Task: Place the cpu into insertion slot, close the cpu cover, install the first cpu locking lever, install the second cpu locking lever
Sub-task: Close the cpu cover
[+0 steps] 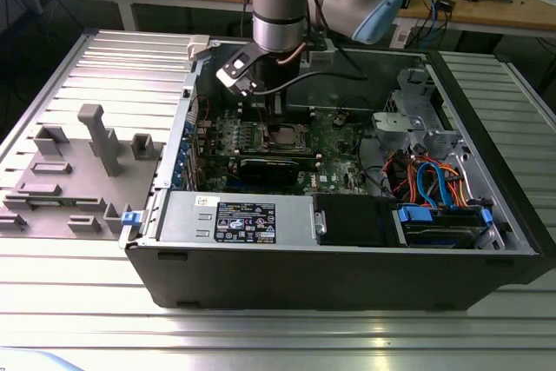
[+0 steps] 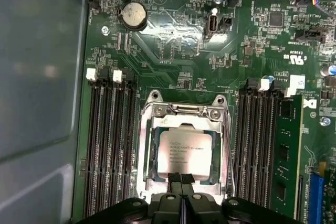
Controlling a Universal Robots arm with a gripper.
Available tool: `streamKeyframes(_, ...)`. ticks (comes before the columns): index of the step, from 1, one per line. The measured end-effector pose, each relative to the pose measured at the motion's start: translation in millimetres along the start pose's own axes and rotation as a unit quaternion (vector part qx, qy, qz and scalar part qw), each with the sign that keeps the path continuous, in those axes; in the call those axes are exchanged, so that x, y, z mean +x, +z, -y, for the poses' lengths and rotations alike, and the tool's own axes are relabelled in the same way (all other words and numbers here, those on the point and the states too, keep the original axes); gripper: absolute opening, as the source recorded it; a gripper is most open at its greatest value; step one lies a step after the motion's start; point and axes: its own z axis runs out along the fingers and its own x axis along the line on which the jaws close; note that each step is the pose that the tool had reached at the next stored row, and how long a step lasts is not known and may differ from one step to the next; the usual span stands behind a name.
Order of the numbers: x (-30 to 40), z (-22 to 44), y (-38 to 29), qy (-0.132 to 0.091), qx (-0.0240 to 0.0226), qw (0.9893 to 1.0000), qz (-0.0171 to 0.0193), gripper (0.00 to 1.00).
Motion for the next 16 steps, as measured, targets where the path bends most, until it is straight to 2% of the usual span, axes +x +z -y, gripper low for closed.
streamKeyframes(3,0.2,0.5,5.9,0.000,0.0012,1.0000,-0.0011,0.11)
streamKeyframes(5,0.2,0.5,7.5,0.000,0.0027,1.0000,-0.0015,0.11)
streamKeyframes(6,0.2,0.6,7.7,0.000,0.0039,1.0000,-0.0016,0.11)
streamKeyframes(14,0.2,0.6,8.8,0.000,0.0044,1.0000,-0.0019,0.11)
streamKeyframes(16,0.3,0.4,6.2,0.000,0.0042,1.0000,-0.0022,0.11)
